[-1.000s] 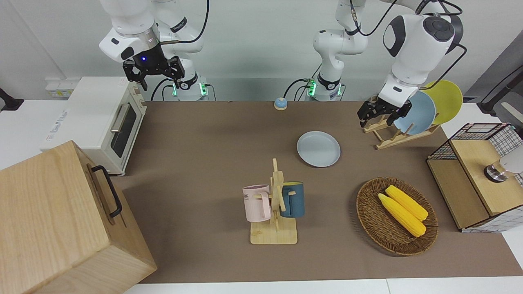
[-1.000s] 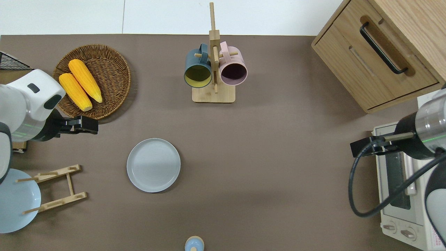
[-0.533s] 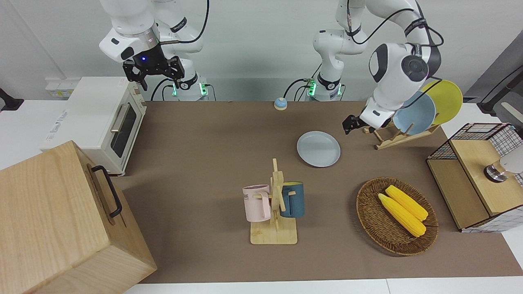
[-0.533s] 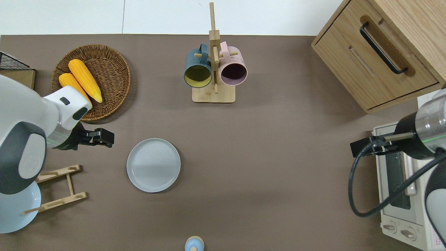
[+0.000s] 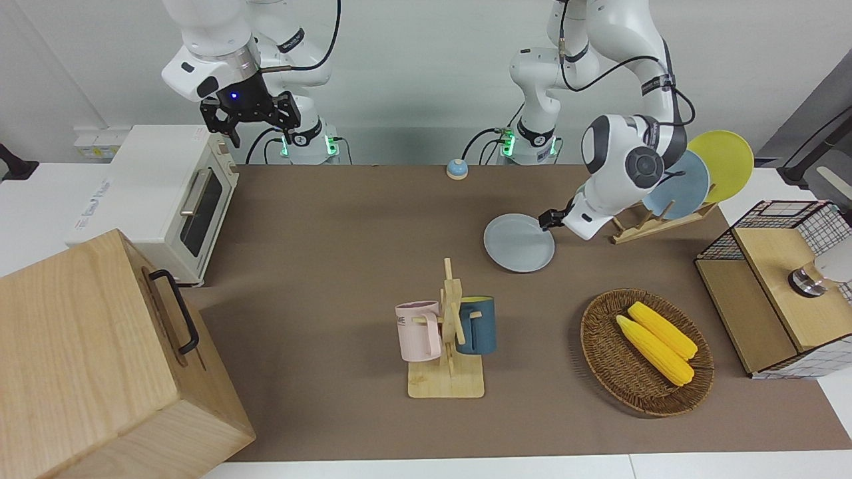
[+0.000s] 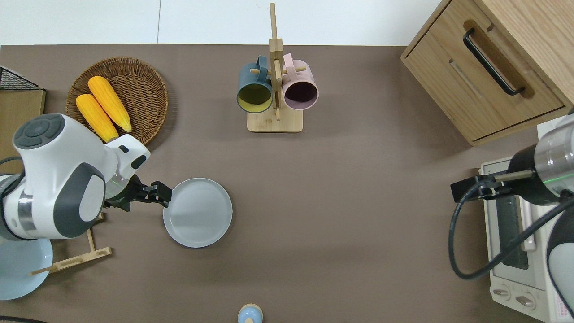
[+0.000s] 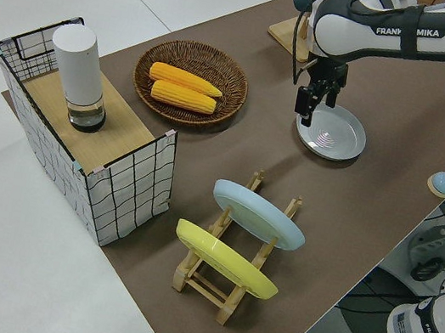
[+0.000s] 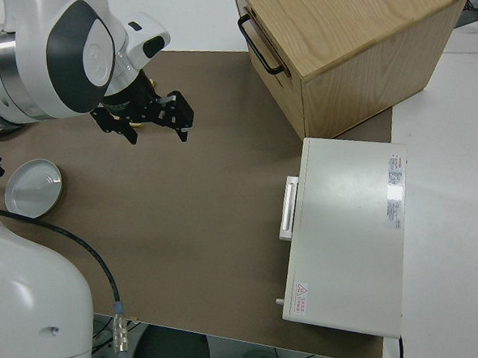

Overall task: Pick gray plate from table and place it on lower plate rack with left arm
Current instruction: 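Move the left gripper toward the gray plate's near edge, then close the left gripper on the gray plate's rim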

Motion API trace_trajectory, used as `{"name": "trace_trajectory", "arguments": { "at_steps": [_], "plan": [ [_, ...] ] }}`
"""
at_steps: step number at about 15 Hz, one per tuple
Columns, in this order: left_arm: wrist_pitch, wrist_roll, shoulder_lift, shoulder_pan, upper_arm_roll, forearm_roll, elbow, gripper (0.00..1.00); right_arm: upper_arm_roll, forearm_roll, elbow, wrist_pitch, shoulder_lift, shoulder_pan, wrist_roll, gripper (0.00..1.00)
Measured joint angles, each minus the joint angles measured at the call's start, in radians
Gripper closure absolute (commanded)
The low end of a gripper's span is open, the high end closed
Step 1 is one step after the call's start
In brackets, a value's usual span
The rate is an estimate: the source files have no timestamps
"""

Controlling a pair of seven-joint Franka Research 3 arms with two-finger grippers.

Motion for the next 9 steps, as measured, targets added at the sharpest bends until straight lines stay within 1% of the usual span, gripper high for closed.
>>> {"name": "trace_trajectory", "arguments": {
  "at_steps": [4,8,9],
  "plan": [
    [0.005,-0.001,0.062,-0.002,-0.003,-0.001,-0.001,0.01,0.0,0.0,0.0,0.0,0.0,0.0,0.0,0.011],
    [0.094,-0.001,0.093,-0.002,-0.001,-0.001,-0.03,0.02,0.0,0.0,0.0,0.0,0.0,0.0,0.0,0.013],
    [0.105,-0.001,0.096,-0.002,-0.001,-0.001,-0.037,0.12,0.0,0.0,0.0,0.0,0.0,0.0,0.0,0.011]
  ]
}}
